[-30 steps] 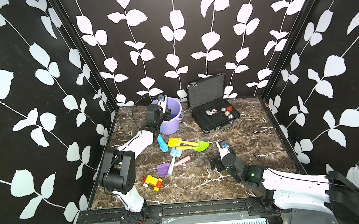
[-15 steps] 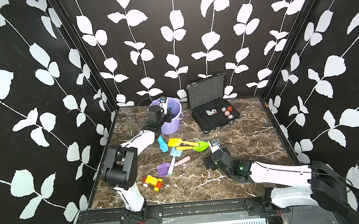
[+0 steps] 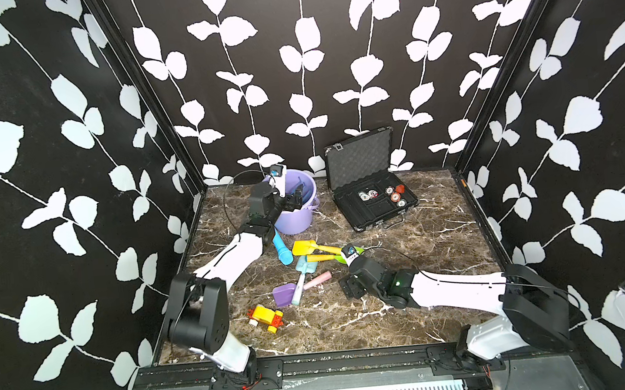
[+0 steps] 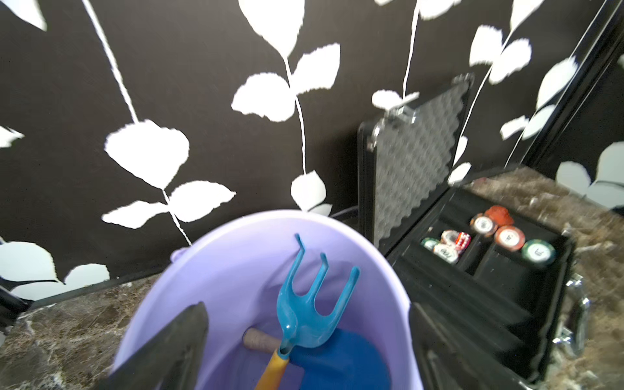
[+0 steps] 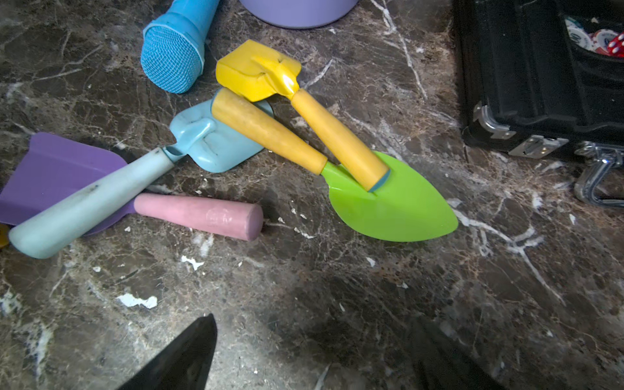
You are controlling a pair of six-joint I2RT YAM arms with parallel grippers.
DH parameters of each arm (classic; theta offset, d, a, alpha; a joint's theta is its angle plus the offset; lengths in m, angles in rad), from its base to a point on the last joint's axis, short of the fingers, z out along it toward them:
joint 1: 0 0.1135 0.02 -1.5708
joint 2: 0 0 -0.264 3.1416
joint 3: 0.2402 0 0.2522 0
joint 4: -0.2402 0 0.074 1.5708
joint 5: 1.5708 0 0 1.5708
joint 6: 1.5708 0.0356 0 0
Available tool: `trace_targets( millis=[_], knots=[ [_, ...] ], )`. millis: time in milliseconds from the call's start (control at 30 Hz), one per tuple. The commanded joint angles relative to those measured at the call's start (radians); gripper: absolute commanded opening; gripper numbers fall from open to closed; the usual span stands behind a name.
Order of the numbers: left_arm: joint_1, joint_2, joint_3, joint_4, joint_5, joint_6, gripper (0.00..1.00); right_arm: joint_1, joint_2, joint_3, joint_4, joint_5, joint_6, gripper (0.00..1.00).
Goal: Organize the gardening tools
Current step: Place the gardening tool in the container, then pick up the gardening tool from the center of the board.
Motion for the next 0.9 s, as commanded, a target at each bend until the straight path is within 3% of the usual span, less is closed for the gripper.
trace_targets(
  millis=[0,200,467,867],
  knots=[
    [0.002,-0.094,-0.012,-0.091,-0.02,-0.069,0.99,0.003,0.031,0.039,-0.016,0.011,0.029,0.89],
    [0.002,-0.229,-0.048,-0.311,-0.085,-0.209,0.99,0.002,0.052,0.061,-0.041,0.071,0.081,0.89],
    [0.002,-0.427,-0.223,-0.378,-0.102,-0.335,0.99,-0.003,0.01,0.042,-0.048,0.127,0.11,0.91],
    [0.001,-0.656,-0.55,-0.429,0.012,-0.489,0.99,-0.062,0.03,0.058,-0.017,0.077,0.152,0.88]
  ],
)
